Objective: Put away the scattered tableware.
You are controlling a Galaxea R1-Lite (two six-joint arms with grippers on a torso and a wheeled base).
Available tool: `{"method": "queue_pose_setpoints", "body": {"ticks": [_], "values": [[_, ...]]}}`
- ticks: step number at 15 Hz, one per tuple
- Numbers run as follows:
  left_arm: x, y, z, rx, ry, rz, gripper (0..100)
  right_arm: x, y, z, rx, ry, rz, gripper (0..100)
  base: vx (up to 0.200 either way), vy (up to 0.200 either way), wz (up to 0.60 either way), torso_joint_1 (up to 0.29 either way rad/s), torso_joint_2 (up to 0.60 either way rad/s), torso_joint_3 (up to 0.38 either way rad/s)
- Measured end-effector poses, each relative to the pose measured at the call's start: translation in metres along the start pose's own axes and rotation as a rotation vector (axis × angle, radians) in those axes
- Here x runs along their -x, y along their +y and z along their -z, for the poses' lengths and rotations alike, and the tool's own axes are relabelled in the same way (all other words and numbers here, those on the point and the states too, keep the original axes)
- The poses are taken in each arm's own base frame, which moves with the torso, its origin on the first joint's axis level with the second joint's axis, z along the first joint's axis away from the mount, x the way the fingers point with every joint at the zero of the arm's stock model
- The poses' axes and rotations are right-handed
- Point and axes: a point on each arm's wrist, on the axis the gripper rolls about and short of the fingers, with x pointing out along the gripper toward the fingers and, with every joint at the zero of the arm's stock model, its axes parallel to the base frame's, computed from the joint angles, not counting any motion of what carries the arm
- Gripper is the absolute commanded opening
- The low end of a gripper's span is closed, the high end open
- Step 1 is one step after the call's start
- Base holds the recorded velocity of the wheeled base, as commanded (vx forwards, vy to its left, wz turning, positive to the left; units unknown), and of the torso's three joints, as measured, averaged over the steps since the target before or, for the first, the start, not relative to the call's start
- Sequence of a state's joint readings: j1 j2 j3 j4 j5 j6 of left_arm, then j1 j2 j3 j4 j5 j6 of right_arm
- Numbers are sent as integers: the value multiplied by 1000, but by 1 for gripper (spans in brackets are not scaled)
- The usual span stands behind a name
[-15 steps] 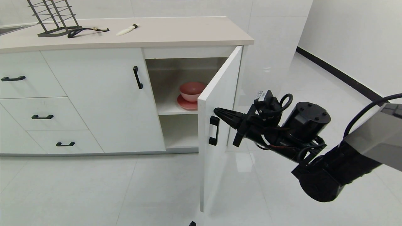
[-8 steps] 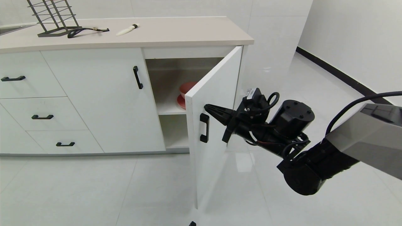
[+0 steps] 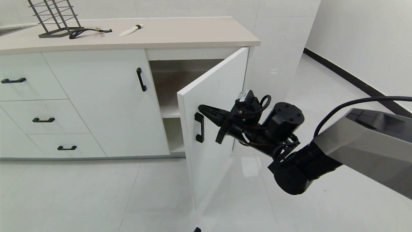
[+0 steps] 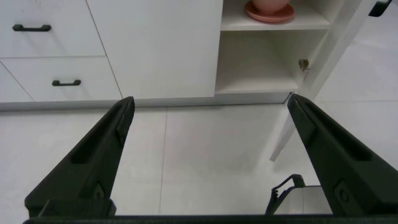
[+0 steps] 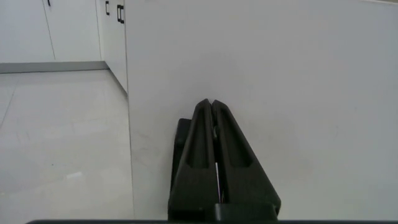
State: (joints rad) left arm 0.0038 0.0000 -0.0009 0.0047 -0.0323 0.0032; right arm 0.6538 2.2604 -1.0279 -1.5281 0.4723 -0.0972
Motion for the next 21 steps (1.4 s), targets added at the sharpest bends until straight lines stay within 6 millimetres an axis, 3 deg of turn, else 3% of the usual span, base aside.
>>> {"method": "queue_pose_setpoints", "body": {"ticks": [10,16,21], "values": [[0,0,0,0,0,0,100,-46,-3,14,52,-132,-18,0,0,0,0,0,0,0],[0,0,0,0,1,0,100,-73,-8,35,89,-216,-14,0,0,0,0,0,0,0],[0,0,0,0,1,0,100,-72,-21,47,104,-219,11,0,0,0,0,0,0,0]]}}
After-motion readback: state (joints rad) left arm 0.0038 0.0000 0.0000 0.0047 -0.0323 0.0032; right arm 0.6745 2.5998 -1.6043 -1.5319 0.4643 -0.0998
